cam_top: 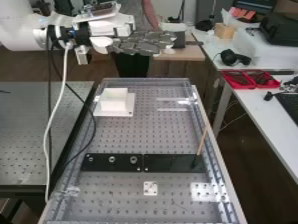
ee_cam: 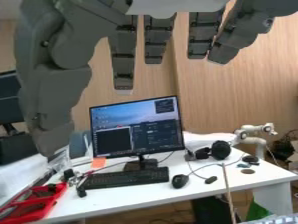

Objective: Grab the pcb board and place it in the clear container

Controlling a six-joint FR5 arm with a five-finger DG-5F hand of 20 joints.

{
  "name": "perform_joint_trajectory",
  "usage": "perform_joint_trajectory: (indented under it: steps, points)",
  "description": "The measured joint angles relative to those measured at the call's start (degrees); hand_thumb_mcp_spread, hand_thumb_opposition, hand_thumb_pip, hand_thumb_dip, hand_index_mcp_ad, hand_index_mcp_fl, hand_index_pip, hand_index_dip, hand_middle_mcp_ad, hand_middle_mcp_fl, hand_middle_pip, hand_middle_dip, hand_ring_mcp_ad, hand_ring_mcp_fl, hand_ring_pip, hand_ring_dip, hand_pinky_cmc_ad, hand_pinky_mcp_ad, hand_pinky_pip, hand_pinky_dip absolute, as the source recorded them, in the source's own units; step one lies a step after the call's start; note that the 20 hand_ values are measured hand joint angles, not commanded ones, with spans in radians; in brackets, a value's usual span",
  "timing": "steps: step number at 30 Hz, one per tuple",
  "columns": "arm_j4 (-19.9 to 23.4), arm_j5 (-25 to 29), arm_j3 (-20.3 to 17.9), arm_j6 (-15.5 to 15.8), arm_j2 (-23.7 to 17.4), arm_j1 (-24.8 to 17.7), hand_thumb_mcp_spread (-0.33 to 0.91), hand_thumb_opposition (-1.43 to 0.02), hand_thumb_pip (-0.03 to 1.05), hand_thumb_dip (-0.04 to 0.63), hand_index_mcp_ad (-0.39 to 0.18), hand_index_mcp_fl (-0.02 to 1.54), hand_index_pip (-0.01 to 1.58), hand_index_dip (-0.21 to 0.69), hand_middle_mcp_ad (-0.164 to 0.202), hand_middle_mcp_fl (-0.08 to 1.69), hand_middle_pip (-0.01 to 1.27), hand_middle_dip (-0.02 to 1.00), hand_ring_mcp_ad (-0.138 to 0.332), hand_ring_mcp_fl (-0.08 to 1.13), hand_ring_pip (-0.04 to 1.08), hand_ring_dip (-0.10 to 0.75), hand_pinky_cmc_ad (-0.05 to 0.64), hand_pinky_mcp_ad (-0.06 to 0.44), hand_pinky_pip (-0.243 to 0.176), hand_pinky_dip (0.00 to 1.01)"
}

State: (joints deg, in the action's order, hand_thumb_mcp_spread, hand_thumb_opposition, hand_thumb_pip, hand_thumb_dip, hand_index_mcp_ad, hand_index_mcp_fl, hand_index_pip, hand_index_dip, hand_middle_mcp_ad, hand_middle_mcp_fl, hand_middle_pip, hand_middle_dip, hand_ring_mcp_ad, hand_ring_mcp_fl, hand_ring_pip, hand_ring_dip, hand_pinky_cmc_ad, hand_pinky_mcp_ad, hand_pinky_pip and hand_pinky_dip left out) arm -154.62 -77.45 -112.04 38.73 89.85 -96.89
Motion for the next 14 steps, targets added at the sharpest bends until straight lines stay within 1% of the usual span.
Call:
perform_joint_trajectory:
  steps: [8,14]
  points:
    - [-0.57,0.13,-0.23,-0.36,-0.65,0.27,0.5,-0.72,0.27,0.162,-0.12,0.37,0.09,0.494,-0.003,-0.01,0.14,0.13,0.173,0.0,0.08,-0.012,0.304,0.131,-0.091,0.18]
    - [0.38,0.35,-0.77,-0.47,-0.96,0.48,0.5,-0.72,0.27,0.162,-0.12,0.37,0.09,0.496,-0.002,-0.01,0.14,0.13,0.173,0.0,0.08,-0.012,0.304,0.131,-0.087,0.19]
